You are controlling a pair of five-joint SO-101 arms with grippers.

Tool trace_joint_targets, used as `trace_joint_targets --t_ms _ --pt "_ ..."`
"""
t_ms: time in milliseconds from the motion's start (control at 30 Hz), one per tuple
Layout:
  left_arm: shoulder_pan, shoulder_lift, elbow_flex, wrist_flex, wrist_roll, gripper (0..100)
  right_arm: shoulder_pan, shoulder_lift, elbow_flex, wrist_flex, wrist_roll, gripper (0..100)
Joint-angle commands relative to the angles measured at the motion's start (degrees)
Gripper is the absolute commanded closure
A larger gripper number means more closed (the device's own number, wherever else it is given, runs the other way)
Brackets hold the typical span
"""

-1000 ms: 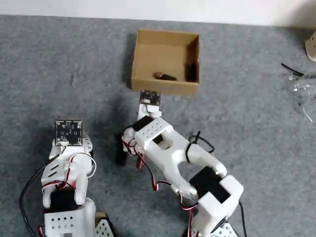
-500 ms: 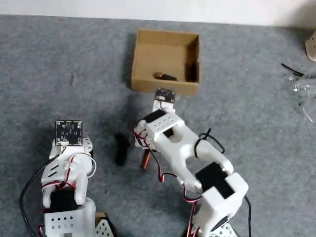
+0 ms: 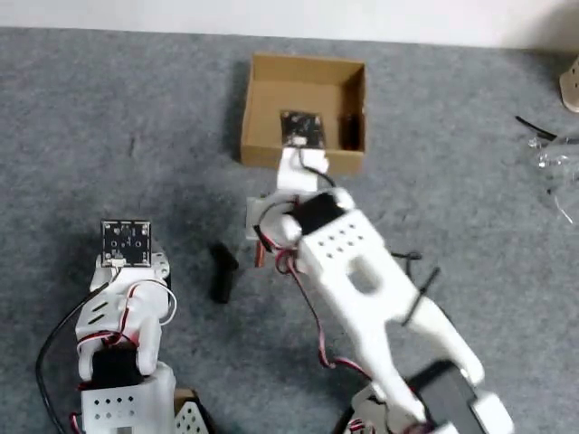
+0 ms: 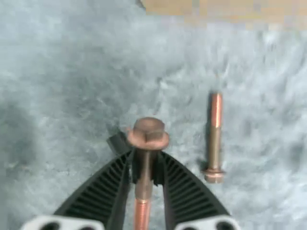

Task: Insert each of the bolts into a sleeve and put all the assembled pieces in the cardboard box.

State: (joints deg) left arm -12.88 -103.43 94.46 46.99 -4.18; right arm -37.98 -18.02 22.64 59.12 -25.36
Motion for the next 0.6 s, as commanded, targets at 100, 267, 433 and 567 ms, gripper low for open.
trace_joint_targets --t_ms 100,267,433,567 --pt "-0.7 -0.6 -2.2 -1.1 0.4 99 8.8 -14.0 5.7 0.6 10.8 99.5" --pt "-0.7 -0.6 -2.1 -1.1 0.4 99 14.6 -23.7 11.4 0.3 17.6 99.5" --pt "-0.6 -0.6 -2.0 -1.1 0.4 99 18.1 -32.0 17.3 0.3 23.1 99.5" --pt "-0.6 -0.6 -1.9 -1.2 0.3 99 21.6 -39.0 21.4 0.3 23.0 99.5"
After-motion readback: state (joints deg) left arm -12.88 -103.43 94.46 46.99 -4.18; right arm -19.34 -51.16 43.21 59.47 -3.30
